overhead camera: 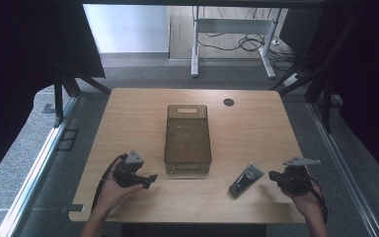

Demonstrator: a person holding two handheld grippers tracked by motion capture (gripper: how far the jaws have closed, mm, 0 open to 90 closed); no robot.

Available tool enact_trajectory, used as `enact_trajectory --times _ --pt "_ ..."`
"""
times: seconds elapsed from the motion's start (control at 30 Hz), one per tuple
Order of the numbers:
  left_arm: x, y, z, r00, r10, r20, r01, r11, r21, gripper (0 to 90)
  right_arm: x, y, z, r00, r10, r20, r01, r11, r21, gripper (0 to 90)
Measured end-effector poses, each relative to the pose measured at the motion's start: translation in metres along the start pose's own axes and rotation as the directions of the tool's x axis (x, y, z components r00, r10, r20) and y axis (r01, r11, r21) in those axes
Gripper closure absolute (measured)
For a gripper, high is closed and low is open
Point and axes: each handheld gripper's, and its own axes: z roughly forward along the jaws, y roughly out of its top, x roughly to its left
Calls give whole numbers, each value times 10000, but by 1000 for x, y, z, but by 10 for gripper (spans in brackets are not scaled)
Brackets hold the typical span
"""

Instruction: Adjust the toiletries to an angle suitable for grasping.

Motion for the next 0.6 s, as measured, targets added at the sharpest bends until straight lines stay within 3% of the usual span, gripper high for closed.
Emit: enact_trajectory --times 0.13,0.27,0.3,0.33,0.43,0.5,0.6 --pt "1 -2 -4 9999 -102 -60 101 9999 -114 241 7 14 -3 9967 -608 -545 647 9953 718 900" --pt "1 -3 -4 9999 -127 -71 126 9999 -111 242 18 17 4 9864 -1150 -1171 1346 9750 1767 900" --pt "2 -3 -4 9999 -124 -44 124 9999 -90 242 18 17 4 9864 -1150 -1171 1346 9750 1767 900" --pt "2 -4 -2 9998 -170 -46 170 9998 -54 241 25 18 6 9807 -1310 -1452 1602 9640 2122 900" --pt "3 -4 -2 9998 -193 9 193 9998 -60 241 35 21 7 9733 -1540 -1701 1932 9499 2458 900" --pt "3 -4 -2 9998 -191 18 191 9998 -77 242 38 22 8 9705 -1608 -1795 2032 9465 2506 900" --pt "3 -2 -4 9999 -148 54 149 9998 -147 241 55 24 12 9555 -1830 -2313 2440 9310 2716 900"
